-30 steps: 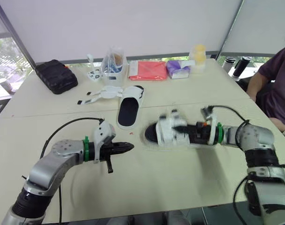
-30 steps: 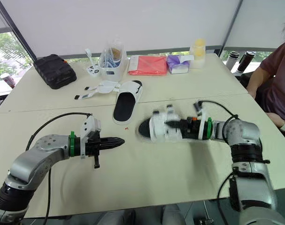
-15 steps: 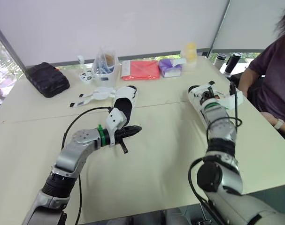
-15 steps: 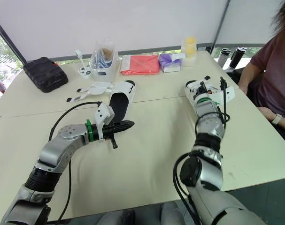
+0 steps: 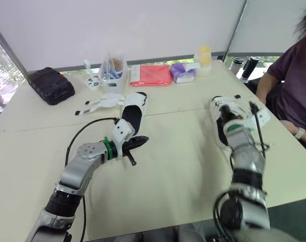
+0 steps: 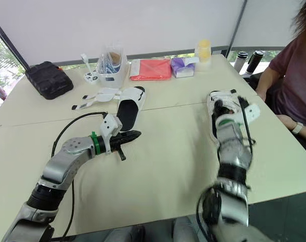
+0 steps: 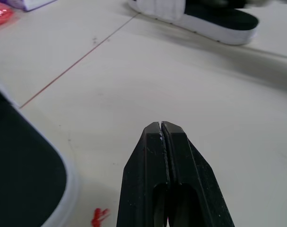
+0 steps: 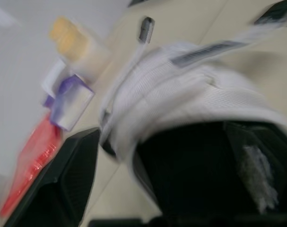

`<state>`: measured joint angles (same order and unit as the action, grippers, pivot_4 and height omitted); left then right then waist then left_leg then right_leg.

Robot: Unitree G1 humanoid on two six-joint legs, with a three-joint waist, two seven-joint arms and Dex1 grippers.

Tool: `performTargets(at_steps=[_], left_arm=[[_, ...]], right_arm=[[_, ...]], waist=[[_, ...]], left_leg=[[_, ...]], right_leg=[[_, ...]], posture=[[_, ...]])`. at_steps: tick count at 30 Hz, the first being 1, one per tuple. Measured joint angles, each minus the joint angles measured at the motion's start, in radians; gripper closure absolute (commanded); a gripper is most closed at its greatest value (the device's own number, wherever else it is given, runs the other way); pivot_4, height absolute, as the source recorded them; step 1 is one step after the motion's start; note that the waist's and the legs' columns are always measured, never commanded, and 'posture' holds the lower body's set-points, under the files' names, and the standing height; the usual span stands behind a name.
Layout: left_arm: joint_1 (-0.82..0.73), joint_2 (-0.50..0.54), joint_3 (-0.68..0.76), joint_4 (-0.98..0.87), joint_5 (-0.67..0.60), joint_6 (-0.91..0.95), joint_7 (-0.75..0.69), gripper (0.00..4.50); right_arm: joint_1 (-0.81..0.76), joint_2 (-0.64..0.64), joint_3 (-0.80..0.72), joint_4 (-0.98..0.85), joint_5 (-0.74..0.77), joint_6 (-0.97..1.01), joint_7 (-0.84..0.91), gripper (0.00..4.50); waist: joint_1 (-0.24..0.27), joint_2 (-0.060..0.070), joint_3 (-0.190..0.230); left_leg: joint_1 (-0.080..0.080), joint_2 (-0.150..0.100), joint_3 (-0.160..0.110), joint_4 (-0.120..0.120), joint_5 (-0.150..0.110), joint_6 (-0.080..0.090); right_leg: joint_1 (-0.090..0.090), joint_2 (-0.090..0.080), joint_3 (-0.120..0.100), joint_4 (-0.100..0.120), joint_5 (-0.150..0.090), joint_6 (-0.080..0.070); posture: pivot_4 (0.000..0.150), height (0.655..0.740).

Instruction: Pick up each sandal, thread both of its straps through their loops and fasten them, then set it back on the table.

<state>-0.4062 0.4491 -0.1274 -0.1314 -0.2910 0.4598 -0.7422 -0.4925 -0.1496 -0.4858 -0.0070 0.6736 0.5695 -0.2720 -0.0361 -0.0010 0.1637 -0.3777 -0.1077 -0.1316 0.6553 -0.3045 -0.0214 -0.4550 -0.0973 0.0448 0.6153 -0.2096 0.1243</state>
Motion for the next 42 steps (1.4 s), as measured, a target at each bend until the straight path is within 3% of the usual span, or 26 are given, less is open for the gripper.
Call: performTargets(at_steps=[5,8,11,14,21,22,30,36,41,42], left_arm=[[-0.052,-0.032,0.006,0.073,0.037,-0.044,0.058,4.50],[-0.109,-0.043,0.014,0.158,0.089,-0.102,0.123,4.50],[-0.178,-0.026,0.015,0.277,0.196,-0.197,0.198,4.50],[-0.245,-0.016,0.006,0.387,0.277,-0.297,0.237,3.59],[-0.391,0.031,-0.140,0.699,0.561,-0.562,0.362,0.14],[-0.413,0.030,-0.160,0.740,0.594,-0.589,0.387,0.05],[-0.586,-0.080,-0.225,1.086,0.720,-0.736,0.555,0.05],[-0.770,-0.173,-0.297,1.365,0.832,-0.714,0.713,0.05],[-0.831,-0.228,-0.359,1.471,0.911,-0.644,0.758,2.27],[-0.831,-0.230,-0.367,1.484,0.921,-0.634,0.763,2.88]], right_arm=[[0.291,-0.104,0.182,-0.476,0.023,0.177,0.041,0.04],[0.366,-0.318,0.374,-0.606,-0.114,0.149,0.195,0.04],[0.369,-0.392,0.493,-0.635,-0.239,0.072,0.294,0.04],[0.328,-0.400,0.575,-0.611,-0.355,-0.006,0.340,0.00],[0.227,-0.382,0.723,-0.476,-0.605,-0.215,0.415,0.00],[0.227,-0.374,0.729,-0.456,-0.623,-0.230,0.418,0.00],[0.186,-0.320,0.730,-0.349,-0.714,-0.329,0.455,0.00],[0.165,-0.283,0.727,-0.284,-0.753,-0.374,0.471,0.00],[0.164,-0.247,0.727,-0.261,-0.783,-0.393,0.478,0.00],[0.164,-0.243,0.727,-0.261,-0.789,-0.396,0.479,0.00]], waist=[[-0.003,0.000,0.000],[-0.001,-0.001,0.001],[0.001,-0.003,0.002],[0.009,-0.004,0.002],[0.032,-0.005,0.002],[0.034,-0.005,0.002],[0.048,-0.007,0.002],[0.046,-0.010,0.004],[0.038,-0.010,0.004],[0.036,-0.010,0.004]], left_leg=[[0.005,0.001,0.002,0.006,-0.002,0.004],[0.011,0.001,0.001,0.008,-0.003,0.005],[0.023,0.002,0.001,0.008,-0.004,0.006],[0.023,0.002,0.001,0.008,-0.004,0.006],[0.018,0.000,0.000,0.007,-0.002,0.002],[0.017,-0.001,0.000,0.007,-0.002,0.002],[0.016,-0.001,0.000,0.008,-0.002,0.003],[0.015,-0.001,0.001,0.008,-0.002,0.003],[0.015,-0.001,0.001,0.008,-0.002,0.003],[0.015,-0.001,0.001,0.008,-0.002,0.003]], right_leg=[[0.005,0.001,0.001,0.003,0.000,0.001],[0.014,0.002,-0.001,0.002,0.000,0.002],[0.026,0.003,-0.002,0.000,-0.001,0.003],[0.026,0.003,-0.002,-0.001,-0.001,0.003],[0.022,0.001,-0.002,-0.002,-0.001,0.003],[0.021,0.001,-0.002,-0.003,-0.001,0.003],[0.020,0.001,-0.002,-0.002,-0.001,0.004],[0.020,0.001,-0.002,-0.002,-0.001,0.004],[0.019,0.001,-0.002,-0.002,-0.001,0.004],[0.019,0.001,-0.002,-0.002,-0.001,0.004]], posture=[[0.150,0.7400],[0.150,0.7400],[0.150,0.7400],[0.150,0.7400],[0.150,0.7400],[0.150,0.7400],[0.150,0.7400],[0.150,0.7400],[0.150,0.7400],[0.150,0.7400]])
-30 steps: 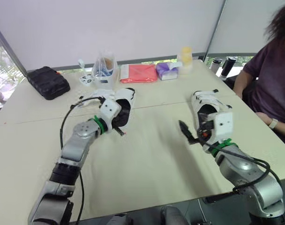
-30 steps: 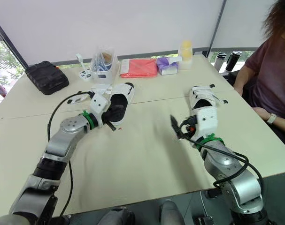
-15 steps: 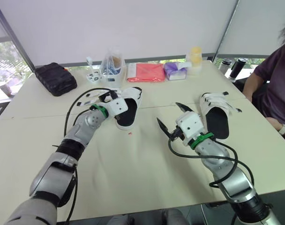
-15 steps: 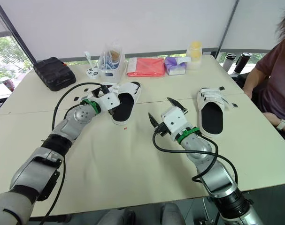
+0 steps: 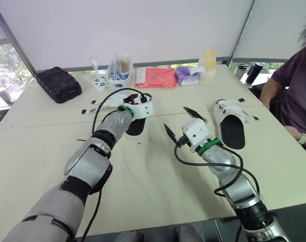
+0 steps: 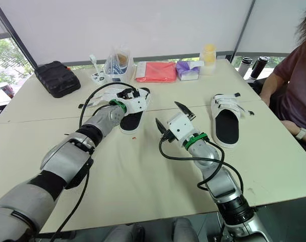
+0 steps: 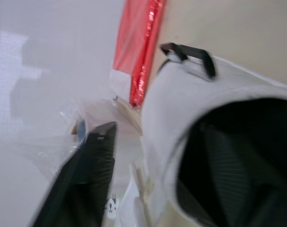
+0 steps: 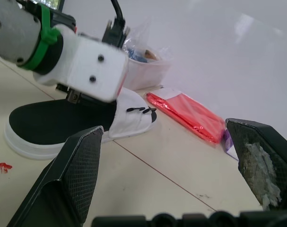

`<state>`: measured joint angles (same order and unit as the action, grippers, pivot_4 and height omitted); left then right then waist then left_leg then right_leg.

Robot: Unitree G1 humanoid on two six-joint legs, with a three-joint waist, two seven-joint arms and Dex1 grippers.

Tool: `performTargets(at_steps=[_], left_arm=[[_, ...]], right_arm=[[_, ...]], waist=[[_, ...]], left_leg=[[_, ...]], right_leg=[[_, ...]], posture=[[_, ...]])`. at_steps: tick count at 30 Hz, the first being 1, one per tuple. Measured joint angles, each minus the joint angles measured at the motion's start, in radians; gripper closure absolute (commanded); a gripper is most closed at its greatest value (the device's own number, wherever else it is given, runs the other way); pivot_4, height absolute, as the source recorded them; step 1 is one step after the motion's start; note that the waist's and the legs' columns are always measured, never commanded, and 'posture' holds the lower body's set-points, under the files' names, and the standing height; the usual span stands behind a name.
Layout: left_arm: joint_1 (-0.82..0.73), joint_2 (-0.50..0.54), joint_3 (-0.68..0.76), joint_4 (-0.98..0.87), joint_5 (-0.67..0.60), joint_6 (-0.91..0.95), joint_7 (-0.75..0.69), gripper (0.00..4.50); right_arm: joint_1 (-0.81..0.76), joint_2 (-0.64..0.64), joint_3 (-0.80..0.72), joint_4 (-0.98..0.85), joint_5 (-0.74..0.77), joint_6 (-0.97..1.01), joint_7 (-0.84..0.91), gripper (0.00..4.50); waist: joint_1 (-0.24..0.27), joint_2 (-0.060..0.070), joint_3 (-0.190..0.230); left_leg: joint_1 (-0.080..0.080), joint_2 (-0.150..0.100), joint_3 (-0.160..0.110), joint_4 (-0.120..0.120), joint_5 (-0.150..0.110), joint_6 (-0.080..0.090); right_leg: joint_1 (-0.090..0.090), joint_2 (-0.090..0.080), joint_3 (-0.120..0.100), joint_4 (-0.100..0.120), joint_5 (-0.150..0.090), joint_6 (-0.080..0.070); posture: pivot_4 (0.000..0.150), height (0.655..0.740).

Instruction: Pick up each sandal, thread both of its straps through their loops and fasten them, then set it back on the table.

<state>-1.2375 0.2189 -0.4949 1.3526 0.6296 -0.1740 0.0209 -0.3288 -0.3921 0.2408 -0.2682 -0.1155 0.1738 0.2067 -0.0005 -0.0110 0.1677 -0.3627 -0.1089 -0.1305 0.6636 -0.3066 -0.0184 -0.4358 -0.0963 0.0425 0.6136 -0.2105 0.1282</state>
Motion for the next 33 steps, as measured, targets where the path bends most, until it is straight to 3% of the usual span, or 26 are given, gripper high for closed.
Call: performTargets(at_steps=[3,4,14,17,21,27,33], left_arm=[[0.000,-0.001,-0.009,0.019,0.020,0.022,0.004,4.39],[-0.003,-0.001,-0.009,0.019,0.021,0.026,0.009,4.45],[-0.008,0.032,-0.044,0.020,0.075,-0.030,0.052,4.45],[-0.008,0.078,-0.078,0.006,0.104,-0.168,0.062,4.45],[0.024,0.215,-0.145,-0.134,0.166,-0.483,0.097,4.45],[0.190,0.451,-0.197,-0.564,0.312,-0.975,0.230,4.45],[0.285,0.512,-0.198,-0.716,0.412,-1.112,0.291,4.45]], right_arm=[[0.003,0.009,-0.001,0.000,-0.019,-0.006,0.000,0.00],[0.007,0.013,-0.003,0.000,-0.022,-0.006,0.000,0.00],[0.034,0.030,-0.031,0.000,-0.040,-0.007,0.000,0.00],[0.045,0.030,-0.059,-0.006,-0.033,-0.008,0.003,0.00],[0.088,0.017,-0.136,-0.031,0.017,-0.004,0.034,0.00],[0.135,-0.070,-0.289,-0.098,0.146,0.036,0.154,0.00],[0.164,-0.173,-0.356,-0.172,0.280,0.096,0.298,0.00]], waist=[[-0.008,0.000,0.000],[-0.009,0.000,0.000],[-0.011,0.000,0.000],[-0.011,0.000,0.000],[-0.009,0.000,0.000],[-0.009,0.000,0.000],[-0.007,0.000,0.000]], left_leg=[[0.000,0.000,0.000,0.000,0.000,0.000],[0.000,0.000,0.000,0.000,0.000,0.000],[-0.003,0.000,0.000,0.000,0.000,-0.001],[-0.011,0.000,0.000,0.002,0.001,-0.002],[-0.014,0.000,0.000,0.001,0.001,-0.002],[-0.013,0.000,0.001,0.000,0.001,-0.001],[-0.009,0.000,0.001,0.002,0.000,0.000]], right_leg=[[0.000,0.000,0.000,0.000,0.000,0.000],[0.000,0.000,0.000,0.000,0.000,0.000],[-0.003,0.000,0.000,0.002,0.000,0.000],[-0.011,0.000,0.000,0.003,0.000,0.000],[-0.015,-0.001,0.001,0.002,0.000,0.000],[-0.014,-0.001,0.002,0.002,0.000,0.000],[-0.009,0.000,0.001,0.004,0.001,0.000]], posture=[[0.150,0.7400],[0.150,0.7400],[0.150,0.7400],[0.150,0.7400],[0.150,0.7400],[0.150,0.7400],[0.150,0.7400]])
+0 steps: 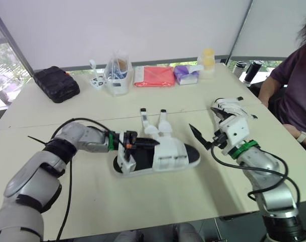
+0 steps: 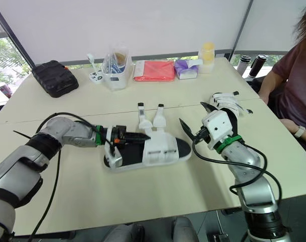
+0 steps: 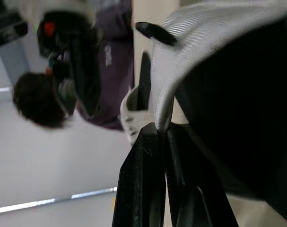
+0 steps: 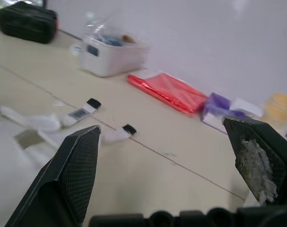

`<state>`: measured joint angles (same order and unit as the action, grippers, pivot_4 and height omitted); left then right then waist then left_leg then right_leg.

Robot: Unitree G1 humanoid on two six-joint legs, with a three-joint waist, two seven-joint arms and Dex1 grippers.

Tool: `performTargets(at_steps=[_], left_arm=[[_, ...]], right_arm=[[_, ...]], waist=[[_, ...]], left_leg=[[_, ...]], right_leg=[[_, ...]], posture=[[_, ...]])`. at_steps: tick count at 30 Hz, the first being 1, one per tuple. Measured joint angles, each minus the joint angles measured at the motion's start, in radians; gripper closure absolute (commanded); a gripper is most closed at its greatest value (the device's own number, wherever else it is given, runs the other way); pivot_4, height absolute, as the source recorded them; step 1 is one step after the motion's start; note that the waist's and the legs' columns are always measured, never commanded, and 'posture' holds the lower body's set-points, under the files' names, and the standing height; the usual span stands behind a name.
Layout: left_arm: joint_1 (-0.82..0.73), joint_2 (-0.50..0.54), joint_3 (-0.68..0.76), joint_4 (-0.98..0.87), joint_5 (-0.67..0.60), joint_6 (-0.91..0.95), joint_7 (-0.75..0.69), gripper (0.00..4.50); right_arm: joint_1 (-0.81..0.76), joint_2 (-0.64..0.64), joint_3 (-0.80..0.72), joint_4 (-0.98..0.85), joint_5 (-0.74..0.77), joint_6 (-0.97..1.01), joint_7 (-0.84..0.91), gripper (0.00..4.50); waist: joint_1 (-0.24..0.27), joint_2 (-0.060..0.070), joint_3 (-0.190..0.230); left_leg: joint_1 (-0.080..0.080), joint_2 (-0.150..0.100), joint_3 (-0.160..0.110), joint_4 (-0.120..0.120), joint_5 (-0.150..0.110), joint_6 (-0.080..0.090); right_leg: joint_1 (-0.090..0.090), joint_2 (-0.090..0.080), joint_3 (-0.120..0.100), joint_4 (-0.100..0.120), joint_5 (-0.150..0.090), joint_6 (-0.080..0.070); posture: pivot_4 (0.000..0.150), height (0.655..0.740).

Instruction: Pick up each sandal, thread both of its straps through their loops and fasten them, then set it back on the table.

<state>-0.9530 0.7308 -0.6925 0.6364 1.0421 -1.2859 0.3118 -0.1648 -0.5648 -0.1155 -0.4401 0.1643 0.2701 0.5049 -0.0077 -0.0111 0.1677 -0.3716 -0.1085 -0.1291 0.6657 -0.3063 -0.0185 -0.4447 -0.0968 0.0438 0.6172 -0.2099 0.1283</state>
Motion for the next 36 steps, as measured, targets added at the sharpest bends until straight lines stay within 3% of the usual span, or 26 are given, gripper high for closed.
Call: performTargets(at_steps=[7,22,25,32,36], left_arm=[[0.023,-0.009,0.019,-0.081,0.105,-0.003,0.087,4.45],[0.058,-0.048,0.021,-0.050,0.071,0.030,0.017,4.45],[0.070,-0.049,0.024,-0.050,0.059,0.043,-0.004,3.57],[0.086,-0.051,0.037,-0.039,0.011,0.059,-0.069,0.18],[0.099,-0.014,0.060,-0.036,-0.026,0.058,-0.082,0.04]], right_arm=[[0.020,-0.050,-0.032,-0.022,0.078,0.061,0.084,0.00],[0.055,-0.050,-0.021,-0.009,0.093,0.071,0.113,0.00],[0.054,-0.050,-0.018,0.001,0.092,0.069,0.116,0.00],[0.058,-0.054,-0.018,0.003,0.116,0.088,0.151,0.00],[0.069,-0.120,-0.026,0.003,0.178,0.145,0.228,0.00]], waist=[[0.000,0.000,0.000],[0.001,0.000,-0.001],[0.001,-0.001,-0.001],[0.000,-0.001,-0.001],[-0.003,-0.001,-0.001]], left_leg=[[0.000,0.000,0.000,0.001,0.000,0.000],[0.000,0.000,0.000,0.001,0.000,0.000],[0.000,0.000,0.000,0.002,0.000,0.000],[0.000,0.000,0.000,0.002,0.000,0.000],[0.001,0.000,0.000,0.002,0.000,0.000]], right_leg=[[0.001,0.000,0.000,0.000,0.000,0.000],[0.001,0.000,0.000,0.000,0.000,0.000],[0.001,0.000,0.000,0.000,0.000,0.000],[0.001,0.000,0.000,0.000,0.000,0.000],[0.001,0.000,0.000,0.001,0.000,0.000]], posture=[[0.150,0.7400],[0.150,0.7400],[0.150,0.7400],[0.150,0.7400],[0.150,0.7400]])
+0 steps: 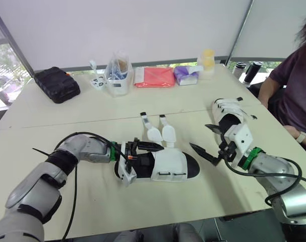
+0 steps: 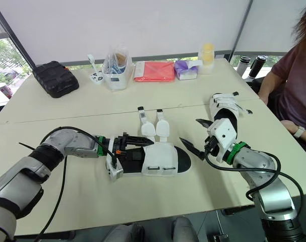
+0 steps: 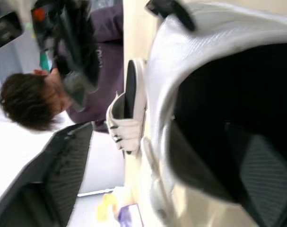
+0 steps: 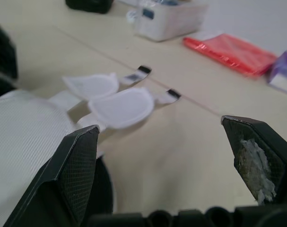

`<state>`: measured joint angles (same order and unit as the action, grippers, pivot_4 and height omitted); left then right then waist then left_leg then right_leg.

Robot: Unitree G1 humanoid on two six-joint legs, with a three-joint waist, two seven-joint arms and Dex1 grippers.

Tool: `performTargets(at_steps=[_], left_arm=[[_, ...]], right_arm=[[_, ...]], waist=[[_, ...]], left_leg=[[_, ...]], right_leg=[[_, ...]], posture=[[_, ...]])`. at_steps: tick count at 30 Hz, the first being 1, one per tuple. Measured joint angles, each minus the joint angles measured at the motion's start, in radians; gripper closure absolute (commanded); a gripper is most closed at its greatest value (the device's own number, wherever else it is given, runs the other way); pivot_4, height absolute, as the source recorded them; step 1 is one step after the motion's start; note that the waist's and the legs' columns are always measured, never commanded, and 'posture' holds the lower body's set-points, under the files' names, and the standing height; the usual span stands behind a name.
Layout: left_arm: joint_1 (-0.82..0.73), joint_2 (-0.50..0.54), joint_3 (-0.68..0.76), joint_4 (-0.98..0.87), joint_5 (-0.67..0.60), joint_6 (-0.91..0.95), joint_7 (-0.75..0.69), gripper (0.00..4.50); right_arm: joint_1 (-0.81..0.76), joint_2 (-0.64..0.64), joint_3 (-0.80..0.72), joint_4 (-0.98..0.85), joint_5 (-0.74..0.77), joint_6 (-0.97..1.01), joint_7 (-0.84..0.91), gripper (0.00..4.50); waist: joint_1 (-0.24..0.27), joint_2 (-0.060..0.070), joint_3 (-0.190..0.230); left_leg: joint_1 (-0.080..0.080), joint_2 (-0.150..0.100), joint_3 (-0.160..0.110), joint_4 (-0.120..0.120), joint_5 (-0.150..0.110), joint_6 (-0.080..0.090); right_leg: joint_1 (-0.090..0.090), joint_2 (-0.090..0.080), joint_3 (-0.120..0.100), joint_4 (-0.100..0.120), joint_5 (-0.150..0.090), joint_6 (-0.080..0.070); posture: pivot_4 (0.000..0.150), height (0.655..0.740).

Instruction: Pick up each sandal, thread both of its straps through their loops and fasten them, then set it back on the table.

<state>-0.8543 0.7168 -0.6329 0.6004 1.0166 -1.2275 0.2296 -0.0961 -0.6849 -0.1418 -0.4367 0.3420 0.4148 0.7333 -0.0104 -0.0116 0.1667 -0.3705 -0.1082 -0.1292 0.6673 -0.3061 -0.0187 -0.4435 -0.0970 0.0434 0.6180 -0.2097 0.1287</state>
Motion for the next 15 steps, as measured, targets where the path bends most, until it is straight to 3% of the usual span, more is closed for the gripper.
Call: performTargets(at_steps=[3,4,6,8,13,15], left_arm=[[0.040,0.055,0.053,0.026,-0.066,-0.008,-0.002,0.04],[0.058,0.089,0.083,0.031,-0.102,-0.016,0.001,0.01],[0.099,0.149,0.139,0.033,-0.184,-0.031,-0.008,0.00],[0.142,0.188,0.181,0.034,-0.304,-0.024,-0.056,0.00],[0.264,0.151,0.217,0.005,-0.691,0.172,-0.317,0.00],[0.299,0.125,0.229,-0.049,-0.814,0.279,-0.426,0.00]], right_arm=[[0.025,-0.043,-0.011,0.001,0.022,0.008,0.047,0.00],[0.037,-0.055,-0.014,0.003,0.027,0.008,0.067,0.26],[0.053,-0.065,-0.016,0.012,0.034,0.002,0.101,0.89],[0.061,-0.072,-0.013,0.020,0.036,-0.010,0.135,1.92],[0.061,-0.082,0.029,0.043,0.032,-0.038,0.199,4.44],[0.062,-0.096,0.056,0.058,0.021,-0.051,0.223,4.44]], waist=[[-0.004,0.000,0.000],[-0.004,0.000,0.000],[-0.003,0.000,0.000],[0.000,0.001,0.000],[0.016,0.001,-0.001],[0.018,0.001,-0.001]], left_leg=[[0.000,0.001,0.000,0.000,0.000,0.000],[0.000,0.001,0.000,0.000,0.000,0.000],[0.000,0.001,0.000,0.000,0.000,0.000],[0.000,0.000,0.000,0.000,-0.001,0.002],[0.001,0.000,-0.001,0.001,-0.003,0.005],[0.001,0.000,-0.001,0.001,-0.003,0.005]], right_leg=[[-0.001,0.000,0.000,0.000,0.000,0.000],[-0.001,0.000,0.000,0.000,0.000,0.000],[0.000,0.000,0.000,0.000,0.000,0.000],[0.000,0.000,0.000,0.000,0.000,0.000],[0.002,-0.001,0.000,0.001,0.000,0.000],[0.002,-0.001,0.000,0.001,0.000,0.000]], posture=[[0.150,0.7400],[0.150,0.7400],[0.150,0.7400],[0.150,0.7400],[0.150,0.7400],[0.150,0.7400]])
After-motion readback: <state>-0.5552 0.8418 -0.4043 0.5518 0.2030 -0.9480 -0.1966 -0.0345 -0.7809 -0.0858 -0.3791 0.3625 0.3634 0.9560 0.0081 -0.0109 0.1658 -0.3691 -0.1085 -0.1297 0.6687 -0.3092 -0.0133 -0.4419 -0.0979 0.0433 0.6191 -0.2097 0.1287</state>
